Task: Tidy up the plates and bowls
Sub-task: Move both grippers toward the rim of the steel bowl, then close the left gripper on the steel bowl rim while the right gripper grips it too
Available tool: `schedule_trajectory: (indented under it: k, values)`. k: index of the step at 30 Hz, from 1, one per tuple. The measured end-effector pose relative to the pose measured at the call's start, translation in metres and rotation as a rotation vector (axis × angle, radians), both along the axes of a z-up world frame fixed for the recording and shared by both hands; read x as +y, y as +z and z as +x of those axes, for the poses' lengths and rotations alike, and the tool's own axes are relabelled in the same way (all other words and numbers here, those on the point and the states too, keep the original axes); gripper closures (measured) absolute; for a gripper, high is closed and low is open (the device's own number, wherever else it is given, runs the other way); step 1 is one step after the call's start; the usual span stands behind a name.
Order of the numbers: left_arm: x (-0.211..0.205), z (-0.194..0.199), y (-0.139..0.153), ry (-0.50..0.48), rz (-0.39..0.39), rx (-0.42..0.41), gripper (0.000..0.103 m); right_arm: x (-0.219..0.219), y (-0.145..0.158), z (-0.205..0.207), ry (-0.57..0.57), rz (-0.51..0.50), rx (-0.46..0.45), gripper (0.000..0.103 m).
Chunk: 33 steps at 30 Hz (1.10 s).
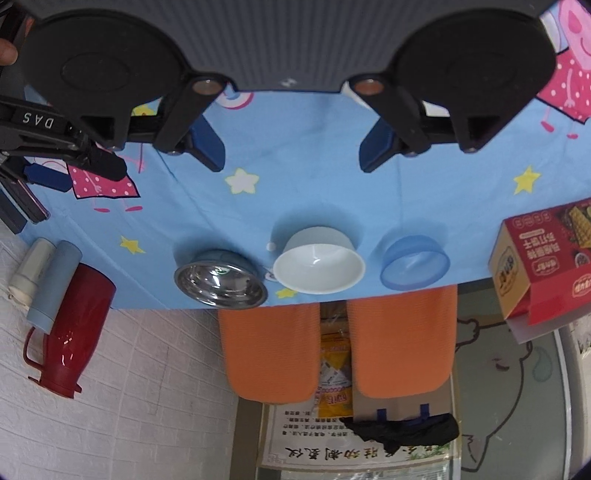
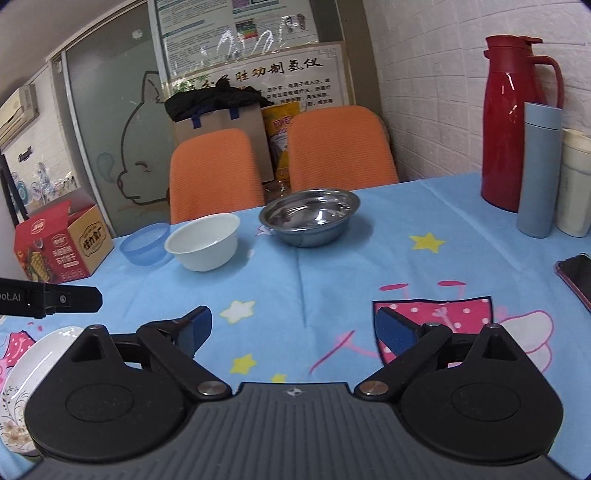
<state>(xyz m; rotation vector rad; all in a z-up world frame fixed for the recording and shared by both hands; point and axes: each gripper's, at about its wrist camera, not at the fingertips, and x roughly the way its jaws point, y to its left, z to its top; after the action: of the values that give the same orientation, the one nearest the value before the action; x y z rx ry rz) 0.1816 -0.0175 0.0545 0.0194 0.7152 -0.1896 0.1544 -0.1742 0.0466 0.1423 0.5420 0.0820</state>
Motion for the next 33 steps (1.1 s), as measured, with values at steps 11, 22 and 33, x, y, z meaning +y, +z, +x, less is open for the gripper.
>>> schedule_trajectory:
  k: [11,22,33]
  values:
    - [-0.029,0.081,0.018,0.025,0.023,-0.024,0.022,-0.033,0.030,0.096,0.001,-0.018,-0.088,0.000]
    - [-0.040,0.208,0.033,0.037,-0.038,-0.053,0.009,-0.047,0.017,0.223,0.017,-0.030,-0.013,0.000]
    - [-0.070,0.315,-0.042,-0.045,-0.050,0.203,0.009,-0.071,-0.016,0.237,-0.020,0.039,0.142,0.000]
